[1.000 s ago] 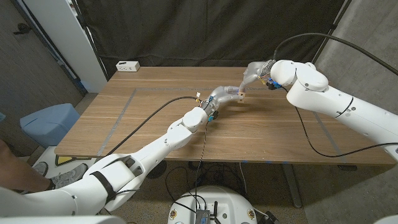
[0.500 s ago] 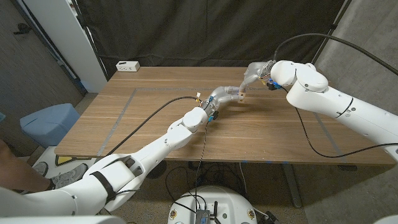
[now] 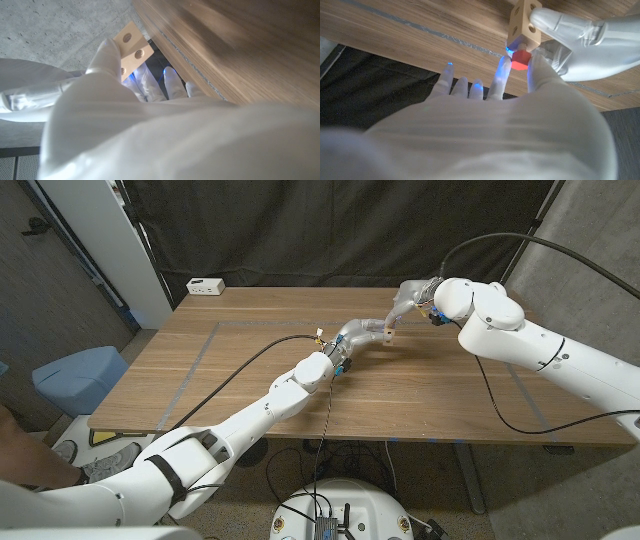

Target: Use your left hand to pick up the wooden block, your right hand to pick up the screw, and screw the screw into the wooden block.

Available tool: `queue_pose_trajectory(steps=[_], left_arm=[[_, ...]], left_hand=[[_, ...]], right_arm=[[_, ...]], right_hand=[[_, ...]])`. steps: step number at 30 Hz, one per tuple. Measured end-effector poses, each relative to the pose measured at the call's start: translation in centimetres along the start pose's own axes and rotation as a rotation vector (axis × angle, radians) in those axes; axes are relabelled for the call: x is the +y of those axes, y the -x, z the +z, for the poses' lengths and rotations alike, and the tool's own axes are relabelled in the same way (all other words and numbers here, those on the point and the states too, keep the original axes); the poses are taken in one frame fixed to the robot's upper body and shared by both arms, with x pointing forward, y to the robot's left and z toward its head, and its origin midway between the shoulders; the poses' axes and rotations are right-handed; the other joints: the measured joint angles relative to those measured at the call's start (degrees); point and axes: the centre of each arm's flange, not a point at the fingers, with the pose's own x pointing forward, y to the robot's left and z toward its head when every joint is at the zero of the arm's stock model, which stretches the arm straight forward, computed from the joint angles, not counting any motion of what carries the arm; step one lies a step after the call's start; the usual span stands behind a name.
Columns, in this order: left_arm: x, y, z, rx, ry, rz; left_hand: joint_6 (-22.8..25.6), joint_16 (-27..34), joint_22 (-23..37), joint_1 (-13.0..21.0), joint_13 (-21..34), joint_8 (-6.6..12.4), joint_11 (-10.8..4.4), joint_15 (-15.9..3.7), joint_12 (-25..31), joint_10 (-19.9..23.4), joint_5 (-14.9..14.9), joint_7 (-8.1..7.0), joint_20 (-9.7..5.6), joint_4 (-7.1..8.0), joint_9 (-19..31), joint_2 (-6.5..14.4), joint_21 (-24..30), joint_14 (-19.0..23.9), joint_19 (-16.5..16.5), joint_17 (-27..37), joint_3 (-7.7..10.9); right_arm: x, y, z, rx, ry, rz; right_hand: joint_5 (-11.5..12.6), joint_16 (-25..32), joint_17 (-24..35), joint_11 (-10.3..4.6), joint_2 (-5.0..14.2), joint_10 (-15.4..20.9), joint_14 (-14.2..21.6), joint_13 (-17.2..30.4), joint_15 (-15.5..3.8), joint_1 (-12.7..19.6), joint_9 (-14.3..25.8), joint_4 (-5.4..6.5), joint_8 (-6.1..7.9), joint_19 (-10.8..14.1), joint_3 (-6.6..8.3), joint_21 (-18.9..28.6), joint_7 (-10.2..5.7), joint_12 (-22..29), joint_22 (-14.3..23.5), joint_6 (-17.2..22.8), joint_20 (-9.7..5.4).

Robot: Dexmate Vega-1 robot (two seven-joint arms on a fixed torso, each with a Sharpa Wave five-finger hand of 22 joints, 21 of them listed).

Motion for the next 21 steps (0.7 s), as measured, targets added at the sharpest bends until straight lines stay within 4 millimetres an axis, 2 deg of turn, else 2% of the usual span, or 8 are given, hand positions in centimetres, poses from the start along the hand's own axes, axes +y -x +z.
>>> queue_pose_trajectory(steps=[7,16,18,21], left_arm=[[-0.08,0.12,0.05,-0.002,0.001,-0.001],[-0.2,0.28,0.03,-0.001,0.003,0.003],[-0.23,0.31,0.02,-0.001,0.004,0.003],[-0.27,0.33,0.03,-0.001,0.004,0.004]], left_hand=[[0.0,0.0,0.0,0.0,0.0,-0.02,0.0,0.01,-0.13,0.0,0.0,0.0,0.0,-0.03,0.0,0.0,0.0,0.46,0.0,0.0,-0.03],[0.0,0.0,0.0,0.0,0.01,-0.05,0.0,0.08,-0.23,0.0,-0.05,0.0,0.0,0.06,0.0,0.0,0.0,0.53,0.0,0.0,0.06],[0.0,0.0,0.0,0.0,0.01,-0.08,0.0,0.08,-0.34,0.0,-0.06,0.0,0.0,0.12,0.0,0.0,0.0,0.53,0.0,0.0,0.12],[0.0,0.0,0.0,0.0,0.02,-0.1,0.01,0.08,-0.34,0.01,-0.06,0.0,0.0,0.12,0.01,0.0,0.0,0.53,0.0,0.0,0.13]], right_arm=[[0.18,0.02,0.11,0.011,0.01,-0.002],[0.43,0.07,0.19,0.027,0.021,-0.002],[0.44,0.09,0.18,0.03,0.023,-0.002],[0.53,0.12,0.22,0.033,0.029,-0.002]], right_hand=[[0.0,0.0,0.0,0.21,-0.08,0.4,0.43,0.0,-0.43,-1.43,-0.18,0.54,0.45,0.32,-0.54,0.0,-0.04,0.0,0.0,0.92,0.32],[0.0,0.0,0.27,-0.1,0.24,1.52,0.82,0.0,-0.82,-3.68,-1.28,1.41,0.8,0.63,-1.4,0.0,-0.09,0.0,0.0,2.76,0.0],[0.01,0.0,0.24,0.23,0.23,1.85,0.82,0.0,-0.82,-4.01,-1.51,1.38,0.83,0.63,-1.78,0.0,0.0,0.0,0.0,2.99,-0.01],[0.01,0.0,0.1,-0.2,0.31,2.25,0.93,0.0,-0.93,-4.66,-1.99,1.41,0.84,0.63,-1.87,0.0,-0.18,0.0,0.0,3.65,0.0]])
